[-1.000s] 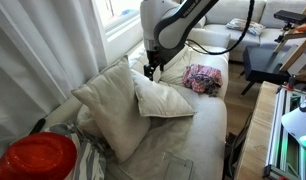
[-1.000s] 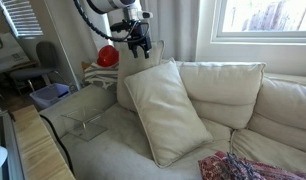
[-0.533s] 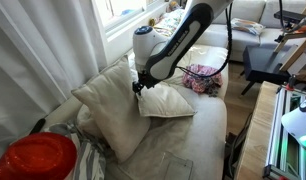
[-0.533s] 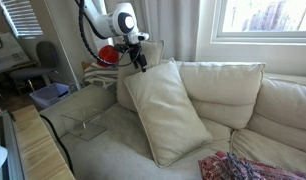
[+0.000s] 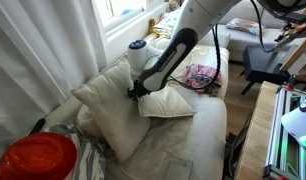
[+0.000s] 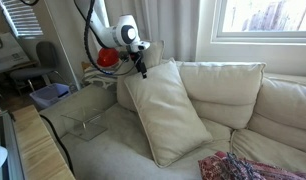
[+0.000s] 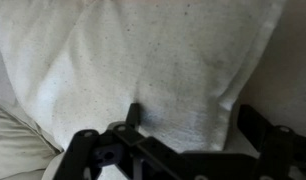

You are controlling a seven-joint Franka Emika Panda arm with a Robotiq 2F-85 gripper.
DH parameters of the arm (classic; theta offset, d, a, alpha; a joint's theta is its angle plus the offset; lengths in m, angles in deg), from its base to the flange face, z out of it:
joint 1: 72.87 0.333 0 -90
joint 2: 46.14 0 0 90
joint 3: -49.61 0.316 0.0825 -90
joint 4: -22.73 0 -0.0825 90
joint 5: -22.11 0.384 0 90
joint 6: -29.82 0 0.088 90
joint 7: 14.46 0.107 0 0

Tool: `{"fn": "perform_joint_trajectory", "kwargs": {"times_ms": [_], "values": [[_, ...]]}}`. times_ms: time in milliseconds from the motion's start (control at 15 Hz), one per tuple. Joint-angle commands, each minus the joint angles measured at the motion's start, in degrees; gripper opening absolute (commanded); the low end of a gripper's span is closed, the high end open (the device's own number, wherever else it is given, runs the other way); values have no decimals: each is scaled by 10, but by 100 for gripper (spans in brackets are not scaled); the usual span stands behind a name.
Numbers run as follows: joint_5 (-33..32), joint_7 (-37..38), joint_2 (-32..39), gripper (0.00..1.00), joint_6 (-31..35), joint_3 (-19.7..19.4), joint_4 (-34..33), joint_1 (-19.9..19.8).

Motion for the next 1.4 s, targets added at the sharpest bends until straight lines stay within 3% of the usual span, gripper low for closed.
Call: {"fn": "perform_joint_trajectory", "kwargs": {"times_ms": [0, 467, 533, 867, 1200, 1333], "values": [[-2, 13, 46, 100, -11, -28, -43, 28], [-33, 5, 77, 100, -157, -51, -87, 52], [-36, -1, 82, 81, -169, -45, -97, 48], [-41, -1, 100, 43, -197, -40, -129, 36], [-66, -84, 78, 11, -181, -32, -99, 16], [-79, -144, 46, 8, -161, -33, -62, 4]]}}
